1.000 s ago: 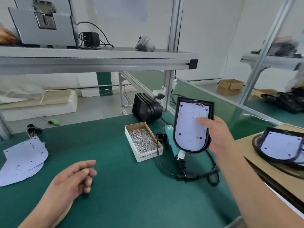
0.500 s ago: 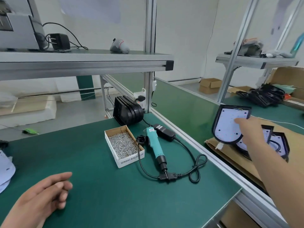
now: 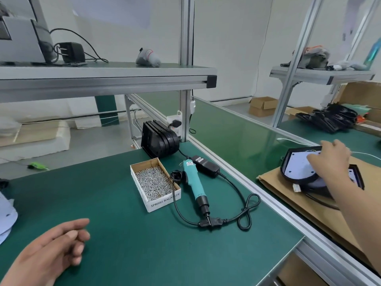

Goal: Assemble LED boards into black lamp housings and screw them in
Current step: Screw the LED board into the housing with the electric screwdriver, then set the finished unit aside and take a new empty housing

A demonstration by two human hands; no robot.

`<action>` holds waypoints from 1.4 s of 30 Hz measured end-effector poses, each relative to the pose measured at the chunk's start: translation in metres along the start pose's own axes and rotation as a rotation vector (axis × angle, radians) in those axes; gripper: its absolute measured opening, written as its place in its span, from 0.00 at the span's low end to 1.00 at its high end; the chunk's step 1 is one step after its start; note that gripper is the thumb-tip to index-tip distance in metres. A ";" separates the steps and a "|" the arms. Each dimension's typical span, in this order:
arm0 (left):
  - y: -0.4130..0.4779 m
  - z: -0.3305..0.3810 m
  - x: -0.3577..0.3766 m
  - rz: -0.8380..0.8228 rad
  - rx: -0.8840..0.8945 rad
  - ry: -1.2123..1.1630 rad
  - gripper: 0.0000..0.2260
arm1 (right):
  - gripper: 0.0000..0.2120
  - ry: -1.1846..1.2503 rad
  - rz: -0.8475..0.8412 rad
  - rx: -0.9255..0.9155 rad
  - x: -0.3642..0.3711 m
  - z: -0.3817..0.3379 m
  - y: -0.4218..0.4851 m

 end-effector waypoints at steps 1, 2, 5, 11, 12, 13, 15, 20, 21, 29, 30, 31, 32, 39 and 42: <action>0.000 0.000 0.000 0.000 0.001 -0.002 0.15 | 0.23 0.001 0.004 -0.039 -0.001 -0.004 -0.001; 0.000 0.001 0.000 0.000 -0.003 -0.004 0.15 | 0.24 -0.001 0.003 -0.083 0.000 -0.009 -0.001; 0.001 0.001 0.000 0.002 -0.030 -0.010 0.15 | 0.19 -0.001 0.015 -0.197 0.003 -0.024 -0.007; -0.006 0.002 0.004 0.005 0.014 0.038 0.13 | 0.12 0.083 0.119 -0.358 0.009 -0.062 -0.038; -0.008 0.002 0.006 0.000 0.014 0.041 0.13 | 0.11 0.112 0.124 -0.384 0.011 -0.071 -0.045; -0.010 0.004 0.007 -0.002 0.015 0.046 0.13 | 0.11 0.153 0.118 -0.408 0.013 -0.081 -0.054; -0.015 0.006 0.012 -0.002 0.023 0.060 0.12 | 0.09 0.248 0.076 -0.459 0.018 -0.106 -0.075; -0.025 0.011 0.022 0.001 0.042 0.059 0.12 | 0.07 0.361 -0.080 -0.603 0.034 -0.186 -0.130; -0.026 0.011 0.022 0.002 0.046 0.060 0.12 | 0.08 0.366 -0.104 -0.623 0.037 -0.201 -0.140; -0.023 0.008 0.016 -0.008 0.048 0.026 0.13 | 0.06 0.390 -0.178 -0.750 0.053 -0.322 -0.185; -0.022 0.008 0.016 -0.014 0.045 0.017 0.13 | 0.05 0.376 -0.180 -0.766 0.056 -0.338 -0.186; -0.021 0.007 0.016 -0.020 0.043 0.006 0.14 | 0.05 0.354 -0.180 -0.781 0.058 -0.354 -0.185; -0.020 0.007 0.016 -0.023 0.042 -0.001 0.14 | 0.05 0.325 -0.179 -0.798 0.060 -0.370 -0.183; -0.021 0.007 0.016 -0.038 0.026 -0.020 0.15 | 0.09 0.194 -0.115 -0.848 0.073 -0.443 -0.163; -0.022 0.009 0.018 -0.056 0.018 -0.018 0.10 | 0.09 0.044 -0.073 -0.879 0.085 -0.456 -0.158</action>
Point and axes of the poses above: each hand's wrist, its own y-axis towards the middle knuckle, its own x-axis out of the palm, z = x × y, the point moved 3 cm from there along y, towards the middle knuckle, and after that the axes turned 5 degrees about -y, right-handed, at the moved point
